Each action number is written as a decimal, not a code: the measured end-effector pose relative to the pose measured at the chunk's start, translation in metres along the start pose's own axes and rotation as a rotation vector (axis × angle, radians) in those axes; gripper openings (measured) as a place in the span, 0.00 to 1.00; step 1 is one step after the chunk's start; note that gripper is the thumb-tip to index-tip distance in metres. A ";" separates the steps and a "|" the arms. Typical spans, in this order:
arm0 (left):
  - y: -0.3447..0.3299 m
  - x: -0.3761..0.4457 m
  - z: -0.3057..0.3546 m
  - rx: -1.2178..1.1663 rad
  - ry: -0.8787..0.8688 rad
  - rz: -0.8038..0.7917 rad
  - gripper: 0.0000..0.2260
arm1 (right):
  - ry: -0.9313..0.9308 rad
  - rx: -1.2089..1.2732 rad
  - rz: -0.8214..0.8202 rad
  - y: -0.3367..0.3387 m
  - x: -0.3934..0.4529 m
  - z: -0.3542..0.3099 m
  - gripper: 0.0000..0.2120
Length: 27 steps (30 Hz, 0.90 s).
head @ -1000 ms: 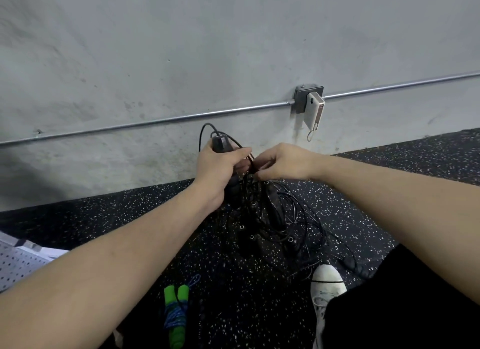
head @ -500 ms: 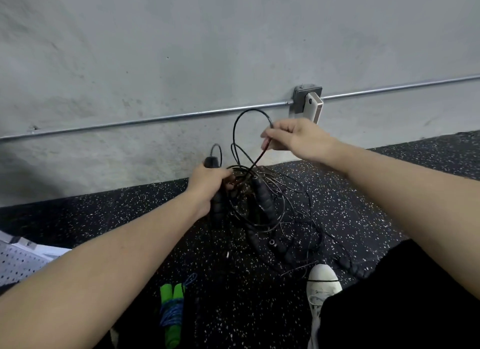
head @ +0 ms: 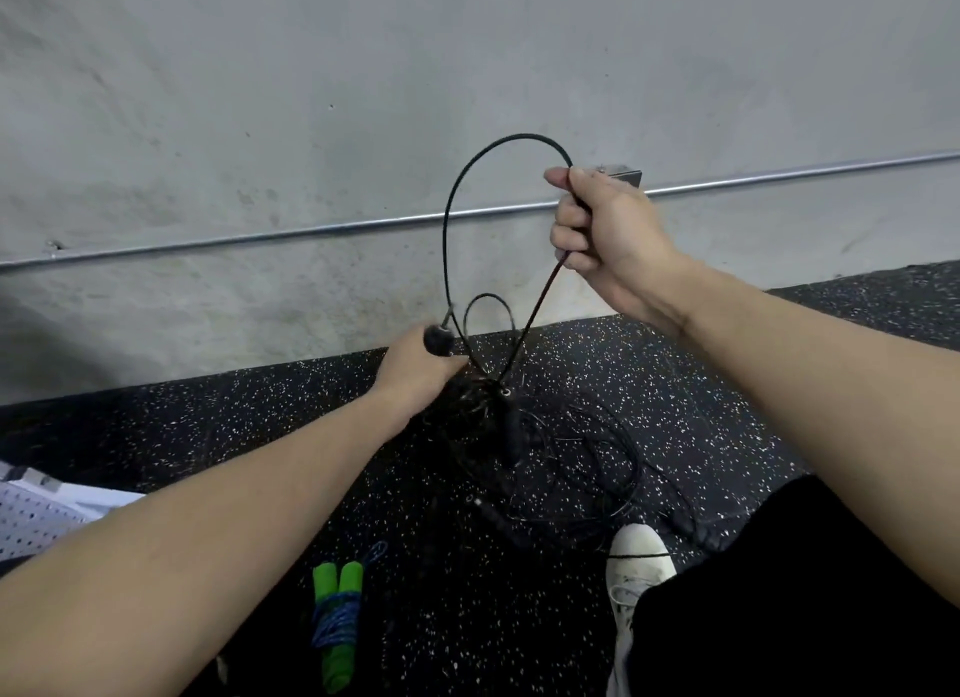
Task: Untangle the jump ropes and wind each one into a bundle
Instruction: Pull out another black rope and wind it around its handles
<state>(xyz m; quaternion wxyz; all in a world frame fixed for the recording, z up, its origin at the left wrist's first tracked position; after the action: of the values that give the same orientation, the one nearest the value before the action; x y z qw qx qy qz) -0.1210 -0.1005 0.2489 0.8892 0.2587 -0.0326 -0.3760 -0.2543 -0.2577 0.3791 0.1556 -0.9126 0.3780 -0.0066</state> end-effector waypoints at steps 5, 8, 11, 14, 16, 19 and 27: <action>-0.026 -0.014 0.025 -0.029 -0.169 -0.299 0.11 | -0.059 0.215 -0.097 -0.013 -0.003 -0.004 0.09; -0.042 -0.023 0.027 -0.065 -0.222 -0.329 0.13 | -0.073 0.340 -0.128 -0.013 -0.002 -0.008 0.10; -0.048 -0.022 0.033 -0.104 -0.246 -0.287 0.13 | -0.092 0.412 -0.169 -0.015 -0.003 -0.009 0.10; -0.051 -0.019 0.033 -0.100 -0.205 -0.284 0.12 | -0.121 0.423 -0.195 -0.021 -0.004 -0.003 0.10; -0.048 -0.015 0.032 -0.103 -0.184 -0.235 0.13 | -0.145 0.417 -0.163 -0.017 -0.003 0.001 0.13; -0.040 -0.013 0.034 -0.225 -0.107 -0.172 0.14 | -0.252 0.237 -0.075 0.005 0.000 0.019 0.17; -0.013 -0.006 0.066 -0.608 -0.060 0.013 0.14 | -0.276 -0.927 -0.295 0.015 -0.020 0.059 0.04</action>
<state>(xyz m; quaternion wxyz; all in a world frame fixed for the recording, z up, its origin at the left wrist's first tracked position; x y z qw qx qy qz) -0.1506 -0.1325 0.3003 0.9269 -0.0309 0.0535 -0.3701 -0.2709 -0.2370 0.3205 -0.2199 -0.9218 0.1843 0.2606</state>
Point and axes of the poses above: each hand's wrist, its own x-axis towards the middle knuckle, its own y-axis out of the back of the hand, z = x × y, the point moved 6 cm from there along x, towards the middle knuckle, and after that the axes turned 4 degrees about -y, right-handed, at the moved point
